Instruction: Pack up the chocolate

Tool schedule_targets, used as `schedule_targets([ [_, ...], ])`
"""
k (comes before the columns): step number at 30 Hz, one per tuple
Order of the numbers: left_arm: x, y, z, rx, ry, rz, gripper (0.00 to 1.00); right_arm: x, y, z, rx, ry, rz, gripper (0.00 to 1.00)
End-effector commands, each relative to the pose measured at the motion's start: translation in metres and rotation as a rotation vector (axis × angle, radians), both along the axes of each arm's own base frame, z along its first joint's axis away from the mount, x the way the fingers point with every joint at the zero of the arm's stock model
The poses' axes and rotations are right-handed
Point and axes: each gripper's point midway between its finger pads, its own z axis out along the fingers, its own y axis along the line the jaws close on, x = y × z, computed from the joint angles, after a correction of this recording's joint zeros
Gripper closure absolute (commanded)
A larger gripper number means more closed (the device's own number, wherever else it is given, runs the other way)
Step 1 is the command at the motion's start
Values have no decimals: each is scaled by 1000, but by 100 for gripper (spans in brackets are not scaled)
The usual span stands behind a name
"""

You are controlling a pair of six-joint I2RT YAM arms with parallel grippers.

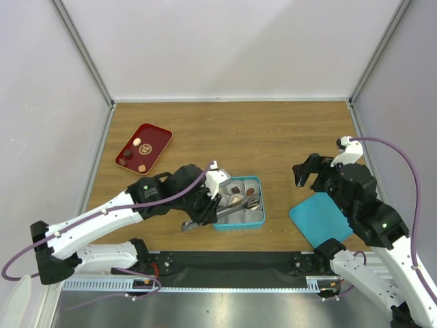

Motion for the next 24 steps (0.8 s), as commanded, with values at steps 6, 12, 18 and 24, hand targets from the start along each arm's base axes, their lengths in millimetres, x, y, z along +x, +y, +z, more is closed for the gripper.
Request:
schedule_targets([
  [6,2,-27,-10,-31,19,-39,66,-2,-8,19,13,-52,-24,4],
  [12,0,-28,-21,-1,40,-43,65,-1,-7,19,5,-56,-21,4],
  [18,3,-25,-35,55,43,-37,65,0,-7,20,3,-59,-19,4],
  [24,5,-25,-44,89,48,-41,64,0,-9,24,2,-72,-28,4],
])
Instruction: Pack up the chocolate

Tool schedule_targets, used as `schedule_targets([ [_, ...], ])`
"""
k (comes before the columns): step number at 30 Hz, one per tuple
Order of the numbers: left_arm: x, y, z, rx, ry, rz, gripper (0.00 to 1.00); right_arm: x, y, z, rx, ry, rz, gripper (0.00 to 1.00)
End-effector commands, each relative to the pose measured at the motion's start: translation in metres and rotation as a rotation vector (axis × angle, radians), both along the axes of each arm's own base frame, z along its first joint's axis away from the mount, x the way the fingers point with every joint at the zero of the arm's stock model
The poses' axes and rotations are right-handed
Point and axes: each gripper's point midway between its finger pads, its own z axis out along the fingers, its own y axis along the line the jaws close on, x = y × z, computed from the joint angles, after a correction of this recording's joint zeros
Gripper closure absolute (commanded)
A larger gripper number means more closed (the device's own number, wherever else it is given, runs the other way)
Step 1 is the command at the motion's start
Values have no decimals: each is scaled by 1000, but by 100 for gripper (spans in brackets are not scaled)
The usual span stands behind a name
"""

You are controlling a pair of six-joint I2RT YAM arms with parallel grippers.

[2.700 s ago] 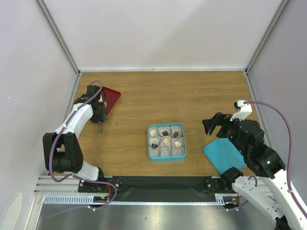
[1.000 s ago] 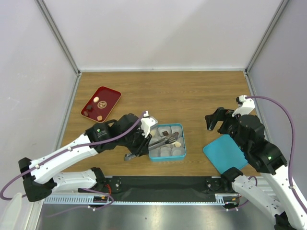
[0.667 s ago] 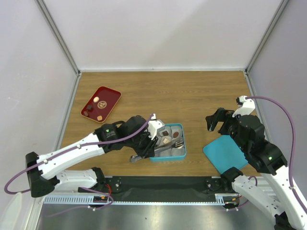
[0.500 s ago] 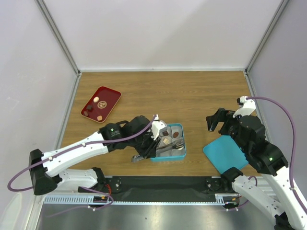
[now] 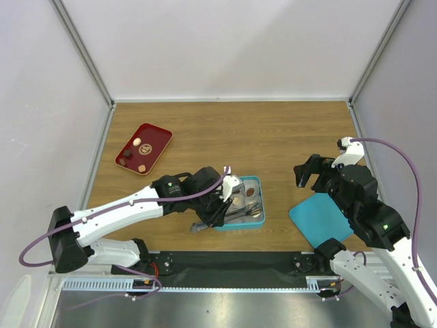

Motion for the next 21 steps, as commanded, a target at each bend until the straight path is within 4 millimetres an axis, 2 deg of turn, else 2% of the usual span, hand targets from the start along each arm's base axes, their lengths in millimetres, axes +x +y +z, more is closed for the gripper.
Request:
schedule_targets([
  [1,3,-4,-2,0,-22,-12,64,1,-5,25,16,-67,-18,4],
  [8,2,-5,-7,10,-11,-17,61,1,-5,24,17,-63,-20,4],
  [21,8,-6,15,-23,-56,9,54,-2,-7,28,25,-76,-22,4],
])
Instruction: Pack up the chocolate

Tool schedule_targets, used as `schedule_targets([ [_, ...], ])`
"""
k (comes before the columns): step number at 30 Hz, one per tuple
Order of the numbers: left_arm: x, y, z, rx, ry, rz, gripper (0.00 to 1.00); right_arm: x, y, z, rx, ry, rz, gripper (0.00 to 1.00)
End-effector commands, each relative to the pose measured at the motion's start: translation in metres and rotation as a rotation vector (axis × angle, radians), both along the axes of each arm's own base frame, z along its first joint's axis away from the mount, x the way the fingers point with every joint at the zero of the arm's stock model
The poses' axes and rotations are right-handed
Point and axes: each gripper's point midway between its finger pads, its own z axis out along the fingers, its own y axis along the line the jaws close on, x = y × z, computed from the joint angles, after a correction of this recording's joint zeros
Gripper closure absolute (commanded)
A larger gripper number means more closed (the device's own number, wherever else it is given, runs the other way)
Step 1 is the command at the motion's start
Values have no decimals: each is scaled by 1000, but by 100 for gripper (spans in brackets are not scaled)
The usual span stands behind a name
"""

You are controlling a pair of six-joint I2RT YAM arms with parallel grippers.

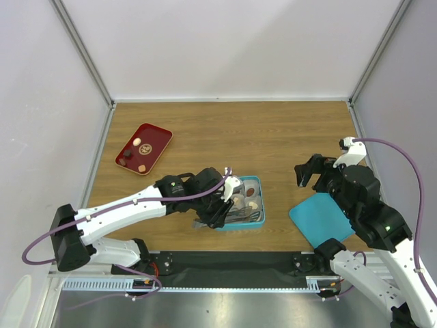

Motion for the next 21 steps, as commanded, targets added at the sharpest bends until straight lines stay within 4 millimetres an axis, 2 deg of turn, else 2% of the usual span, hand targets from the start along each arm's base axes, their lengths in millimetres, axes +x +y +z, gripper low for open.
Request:
schedule_targets([
  [1,8,-7,26,-56,-65,5,54,-3,-7,24,20,-69,-20,4],
  [3,12,-7,30,-52,-80,23,54,-3,-9,23,15,-67,-25,4],
  [6,22,-10,48,-65,-124,58,55,-4,-9,23,19,-68,-26,4],
  [13,23,-19,80,-148,-134,73,55,-5,-9,25,22,-74,-23,4],
  [16,30,-17,94,-184,-165,116,56,-4,-8,25,25,-76,-20,4],
  [18,47,-9,100,-177,-193,191,56,-5,-7,26,31,-77,-14,4],
  [19,67,2,98,-162,-188,274,57,-5,-6,28,40,-84,-10,4],
  [21,91,21,98,-131,-205,373,58,-5,-2,28,50,-80,6,4],
])
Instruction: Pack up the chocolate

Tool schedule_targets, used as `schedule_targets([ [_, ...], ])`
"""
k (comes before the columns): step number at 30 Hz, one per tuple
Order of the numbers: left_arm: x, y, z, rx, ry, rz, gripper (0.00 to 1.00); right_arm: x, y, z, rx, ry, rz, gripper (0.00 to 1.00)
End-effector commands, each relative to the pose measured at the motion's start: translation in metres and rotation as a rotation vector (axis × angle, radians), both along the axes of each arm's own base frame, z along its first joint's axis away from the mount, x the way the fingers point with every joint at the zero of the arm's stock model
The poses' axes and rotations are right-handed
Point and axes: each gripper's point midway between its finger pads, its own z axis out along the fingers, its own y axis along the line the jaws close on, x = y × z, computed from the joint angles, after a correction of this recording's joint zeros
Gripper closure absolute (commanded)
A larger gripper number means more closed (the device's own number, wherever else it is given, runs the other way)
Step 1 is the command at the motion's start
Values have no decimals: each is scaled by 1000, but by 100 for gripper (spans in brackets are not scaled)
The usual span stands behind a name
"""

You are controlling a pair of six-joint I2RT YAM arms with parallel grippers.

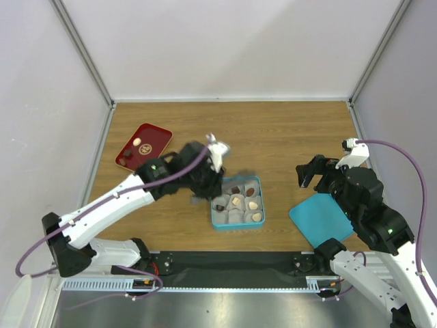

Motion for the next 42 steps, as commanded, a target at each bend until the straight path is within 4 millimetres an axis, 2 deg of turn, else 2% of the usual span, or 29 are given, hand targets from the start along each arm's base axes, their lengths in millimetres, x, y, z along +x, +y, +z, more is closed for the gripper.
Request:
schedule_targets([
  [1,61,41,24,-14,-72,275,58,-1,3,23,47,-63,18,4],
  [2,72,52,24,1,-79,326,58,-2,5,23,55,-62,24,4],
  [3,95,77,27,19,-103,437,58,-2,7,19,56,-53,35,4],
  [6,124,116,24,50,-123,590,57,-3,12,15,72,-41,56,4],
  [7,138,145,22,60,-120,690,58,-3,15,12,76,-36,66,4],
  [8,148,158,19,63,-123,740,58,-4,18,10,86,-30,80,4],
  [9,156,188,9,92,-112,840,59,-5,19,11,92,-35,85,4],
  [11,160,212,-5,121,-88,917,60,-4,21,8,101,-35,95,4],
  [12,163,232,-10,140,-87,984,60,-4,22,8,101,-38,97,4],
  [15,156,259,-29,185,-54,1064,57,-2,23,6,92,-34,101,4],
  [17,153,269,-39,199,-50,1093,55,-3,23,7,88,-40,105,4],
  [21,160,289,-46,230,-59,1127,54,-3,20,8,74,-52,102,4],
  [24,168,303,-43,266,-74,1173,55,-2,21,7,75,-52,102,4],
  [27,171,314,-50,315,-60,1212,56,1,25,4,82,-49,112,4],
  [28,172,323,-52,317,-54,1242,56,1,27,3,83,-44,118,4],
  [33,175,330,-61,332,-50,1265,56,2,25,4,72,-48,109,4],
  [42,170,337,-61,365,-73,1280,57,6,25,6,58,-54,106,4],
])
